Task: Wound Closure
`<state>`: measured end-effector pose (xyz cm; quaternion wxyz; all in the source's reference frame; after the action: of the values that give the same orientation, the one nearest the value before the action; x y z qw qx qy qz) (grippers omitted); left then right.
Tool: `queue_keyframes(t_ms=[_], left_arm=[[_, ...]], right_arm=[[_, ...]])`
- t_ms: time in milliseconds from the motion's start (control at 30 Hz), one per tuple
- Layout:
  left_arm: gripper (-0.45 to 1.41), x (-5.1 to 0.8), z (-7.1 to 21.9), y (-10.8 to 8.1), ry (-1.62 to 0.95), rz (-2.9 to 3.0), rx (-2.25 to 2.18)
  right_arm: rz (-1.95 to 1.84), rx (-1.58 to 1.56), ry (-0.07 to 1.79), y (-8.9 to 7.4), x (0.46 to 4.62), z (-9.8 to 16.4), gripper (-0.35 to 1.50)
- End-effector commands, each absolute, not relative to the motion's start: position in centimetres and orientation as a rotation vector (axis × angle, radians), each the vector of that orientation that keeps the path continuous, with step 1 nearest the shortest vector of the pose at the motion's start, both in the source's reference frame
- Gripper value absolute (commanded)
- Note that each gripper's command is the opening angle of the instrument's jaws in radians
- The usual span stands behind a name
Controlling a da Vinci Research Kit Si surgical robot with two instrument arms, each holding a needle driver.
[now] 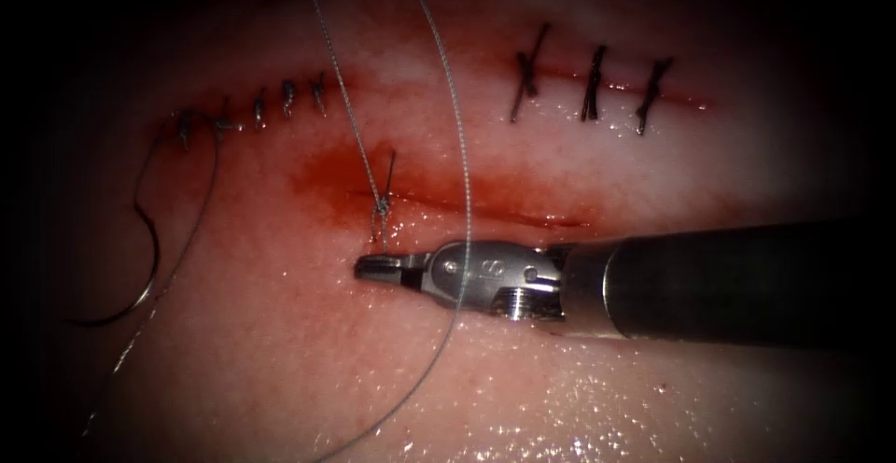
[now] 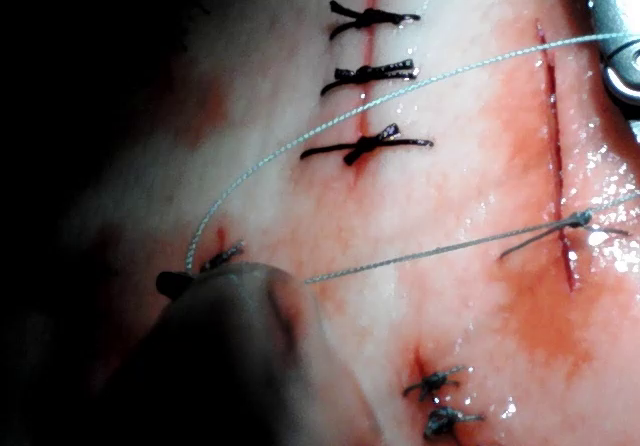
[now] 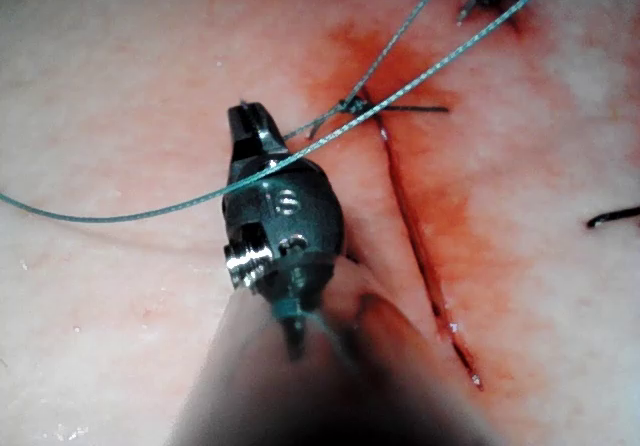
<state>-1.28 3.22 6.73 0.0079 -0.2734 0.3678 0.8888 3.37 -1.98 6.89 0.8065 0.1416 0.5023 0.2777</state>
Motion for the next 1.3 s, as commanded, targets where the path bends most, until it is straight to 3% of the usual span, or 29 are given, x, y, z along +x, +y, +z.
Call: queue_keyframes(t_ms=[33,700,1300], left_arm=[[-0.45,-1.31,6.77,3.29,1.168,2.769,-0.844],[-0.45,-1.73,7.03,3.76,1.267,2.753,-0.818],[-0.45,-1.95,7.18,3.83,1.312,2.756,-0.788]], right_arm=[[0.589,0.312,1.077,-2.10,3.43,7.00,-0.35],[0.510,0.422,0.964,-2.70,3.37,7.37,-0.35],[0.579,0.575,0.990,-3.06,3.25,7.10,-0.35]])
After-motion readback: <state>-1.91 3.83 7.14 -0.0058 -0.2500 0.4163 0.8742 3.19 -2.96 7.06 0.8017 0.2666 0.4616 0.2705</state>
